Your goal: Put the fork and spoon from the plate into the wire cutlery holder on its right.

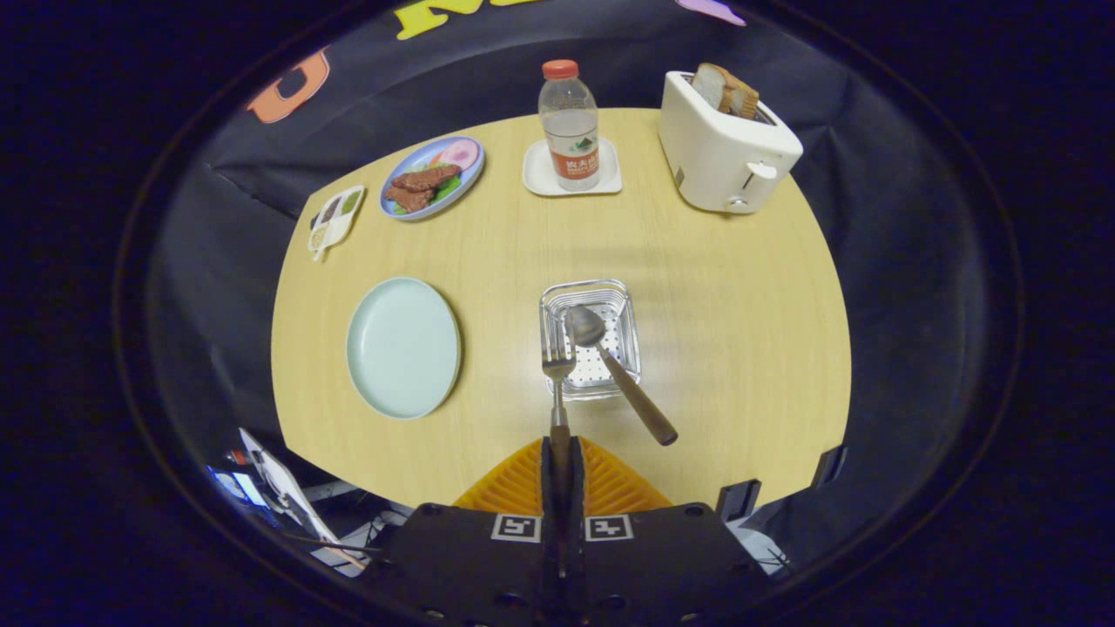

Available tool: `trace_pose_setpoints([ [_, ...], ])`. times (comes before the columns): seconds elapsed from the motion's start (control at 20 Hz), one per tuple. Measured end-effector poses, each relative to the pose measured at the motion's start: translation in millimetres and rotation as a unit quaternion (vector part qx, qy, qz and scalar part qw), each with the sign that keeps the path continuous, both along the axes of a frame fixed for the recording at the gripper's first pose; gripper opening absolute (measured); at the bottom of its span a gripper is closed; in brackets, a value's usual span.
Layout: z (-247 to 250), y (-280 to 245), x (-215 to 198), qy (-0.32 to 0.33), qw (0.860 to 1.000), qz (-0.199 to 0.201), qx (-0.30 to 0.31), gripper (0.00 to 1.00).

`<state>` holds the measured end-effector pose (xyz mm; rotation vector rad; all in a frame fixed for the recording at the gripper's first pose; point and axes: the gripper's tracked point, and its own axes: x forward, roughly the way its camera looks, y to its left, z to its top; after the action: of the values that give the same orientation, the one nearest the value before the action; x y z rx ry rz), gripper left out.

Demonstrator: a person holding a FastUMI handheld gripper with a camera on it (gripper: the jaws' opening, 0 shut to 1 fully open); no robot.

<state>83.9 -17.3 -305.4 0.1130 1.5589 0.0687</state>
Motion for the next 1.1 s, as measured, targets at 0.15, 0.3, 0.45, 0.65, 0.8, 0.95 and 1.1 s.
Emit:
trace_pose_setpoints([
  [0.15,-2,-7,7,0.032,0.999,0.000,-0.005,0.04],
  [0.3,-8,-10,13,0.071,0.997,0.000,-0.007,0.04],
  [0.45,-18,-12,23,0.092,0.995,0.011,-0.022,0.04],
  [0.65,-25,-2,21,0.139,0.989,0.042,-0.022,0.04],
  [0.8,-32,-3,28,0.144,0.988,0.050,-0.038,0.06],
  [0.95,-37,2,28,0.160,0.985,0.048,-0.042,0.06],
  [1.1,-41,-1,31,0.148,0.985,0.062,-0.055,0.09],
])
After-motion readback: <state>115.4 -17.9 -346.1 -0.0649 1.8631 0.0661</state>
